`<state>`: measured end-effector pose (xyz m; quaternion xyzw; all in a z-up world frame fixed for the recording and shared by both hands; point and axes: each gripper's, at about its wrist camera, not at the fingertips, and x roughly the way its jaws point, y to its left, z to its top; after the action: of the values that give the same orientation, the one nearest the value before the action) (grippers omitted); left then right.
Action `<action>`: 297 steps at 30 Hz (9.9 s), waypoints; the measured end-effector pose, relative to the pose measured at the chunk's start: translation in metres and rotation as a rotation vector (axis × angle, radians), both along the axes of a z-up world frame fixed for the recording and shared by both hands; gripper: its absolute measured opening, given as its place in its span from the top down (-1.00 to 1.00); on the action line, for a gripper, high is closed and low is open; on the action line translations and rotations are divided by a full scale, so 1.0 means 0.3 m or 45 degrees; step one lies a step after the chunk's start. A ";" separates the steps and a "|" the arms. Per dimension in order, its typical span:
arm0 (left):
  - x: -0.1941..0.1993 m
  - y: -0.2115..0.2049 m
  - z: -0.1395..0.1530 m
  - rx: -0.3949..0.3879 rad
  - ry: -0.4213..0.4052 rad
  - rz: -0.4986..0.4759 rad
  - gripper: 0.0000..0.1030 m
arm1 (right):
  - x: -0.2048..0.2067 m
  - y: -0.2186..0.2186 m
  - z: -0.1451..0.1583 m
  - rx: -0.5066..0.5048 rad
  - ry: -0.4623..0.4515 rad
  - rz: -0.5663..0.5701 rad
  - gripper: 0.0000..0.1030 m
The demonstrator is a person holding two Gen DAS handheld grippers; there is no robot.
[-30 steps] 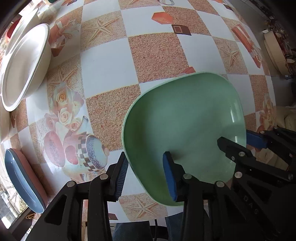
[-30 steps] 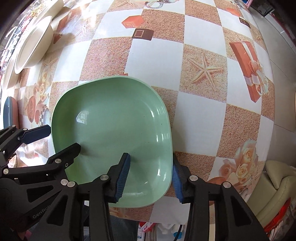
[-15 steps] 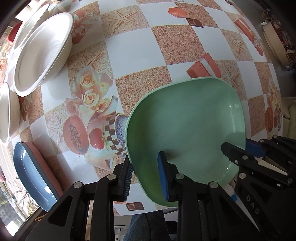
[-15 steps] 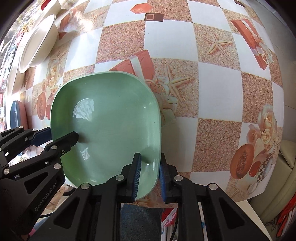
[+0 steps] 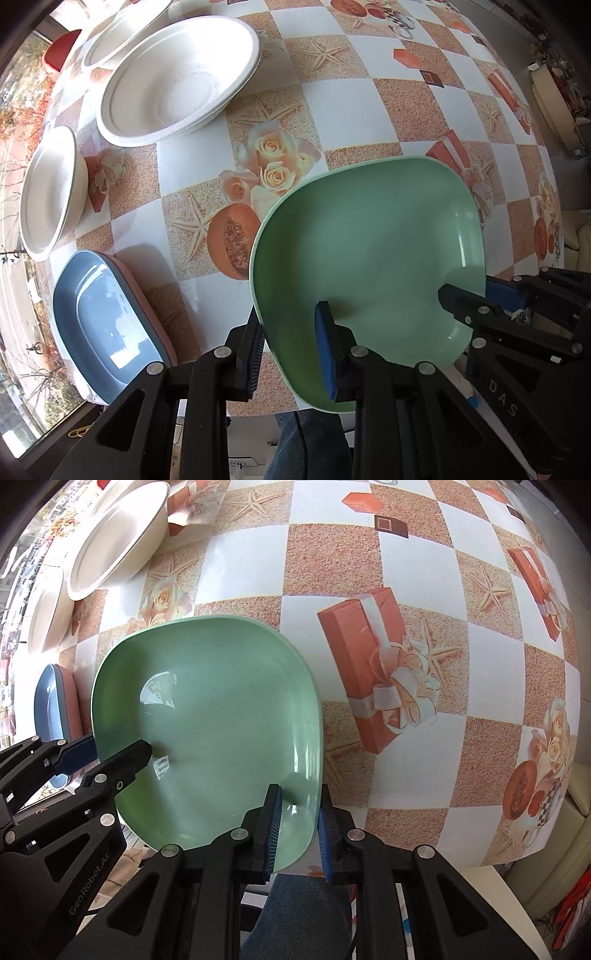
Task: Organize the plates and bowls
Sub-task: 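Lift the green plate with both grippers and carry it onto the blue plate, then open both grippers to release the green plate on the stack, then move both grippers to a white paper bowl and grip its rim, then carry the white bowl with both grippers, lower it and open both, then move both grippers toward another white paper bowl, then close both grippers side by side on the white bowl's rim, then lift the bowl with both grippers and carry it onto another white bowl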
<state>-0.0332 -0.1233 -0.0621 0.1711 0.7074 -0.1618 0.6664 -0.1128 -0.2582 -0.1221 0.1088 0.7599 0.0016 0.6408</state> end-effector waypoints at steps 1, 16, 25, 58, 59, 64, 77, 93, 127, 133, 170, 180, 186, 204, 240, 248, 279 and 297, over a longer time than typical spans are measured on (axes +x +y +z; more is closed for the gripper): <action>0.002 0.025 0.009 -0.002 -0.007 0.011 0.44 | 0.014 0.023 0.010 -0.001 -0.005 0.008 0.61; 0.060 0.520 0.099 -0.024 -0.076 0.251 0.44 | 0.114 0.430 0.154 0.007 -0.081 0.193 0.60; 0.053 0.738 0.160 -0.007 -0.130 0.344 0.44 | 0.176 0.716 0.220 0.006 -0.112 0.298 0.60; 0.117 0.870 0.084 0.157 -0.146 0.597 -0.53 | 0.342 1.010 0.052 0.091 -0.071 0.293 -0.27; 0.115 0.867 0.085 0.168 -0.146 0.590 -0.53 | 0.332 1.010 0.047 0.102 -0.057 0.281 -0.27; 0.108 0.872 0.086 0.186 -0.148 0.590 -0.53 | 0.319 1.023 0.008 0.112 0.005 0.262 -0.27; 0.153 0.773 0.176 0.130 -0.229 0.489 -0.53 | 0.300 0.960 0.022 0.126 0.001 0.168 -0.27; 0.557 0.345 0.259 0.022 -0.272 0.243 -0.53 | 0.571 0.498 0.121 0.047 -0.150 -0.177 -0.27; 0.355 -0.075 -0.095 0.102 0.014 -0.100 0.49 | 0.557 0.290 -0.093 0.198 -0.037 -0.265 0.72; 0.194 -0.225 -0.104 0.051 0.051 -0.219 0.48 | 0.386 0.144 -0.077 0.118 -0.010 -0.399 0.72; -0.201 0.520 -0.212 -0.029 0.073 0.011 -0.56 | 0.170 0.100 0.257 -0.130 -0.165 -0.477 -0.49; -0.232 0.719 -0.247 -0.056 0.075 0.108 -0.56 | 0.228 0.325 0.270 -0.105 -0.214 -0.260 -0.49; -0.252 0.848 -0.208 -0.119 0.042 0.111 -0.56 | 0.247 0.414 0.256 -0.097 -0.209 -0.186 -0.49; 0.181 1.119 0.120 -0.023 -0.296 0.603 -0.56 | 0.473 0.673 0.238 -0.043 -0.198 0.021 -0.49; 0.463 1.076 -0.153 0.043 -0.135 0.653 0.50 | 0.793 1.116 -0.026 0.196 -0.090 0.153 0.69; 0.375 0.957 -0.080 0.047 -0.184 0.563 0.49 | 0.720 1.022 0.029 0.221 -0.084 0.126 0.69; -0.020 0.471 0.030 0.001 -0.149 -0.036 0.39 | 0.250 0.613 0.198 0.107 -0.097 -0.163 0.67; -0.044 0.063 0.037 -0.052 -0.116 -0.345 0.31 | 0.054 0.218 0.254 0.075 -0.142 -0.582 0.66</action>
<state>-0.0464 -0.1043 -0.0511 0.2586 0.6435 -0.2566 0.6732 -0.0967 -0.1926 -0.0458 0.2964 0.6786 -0.1152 0.6621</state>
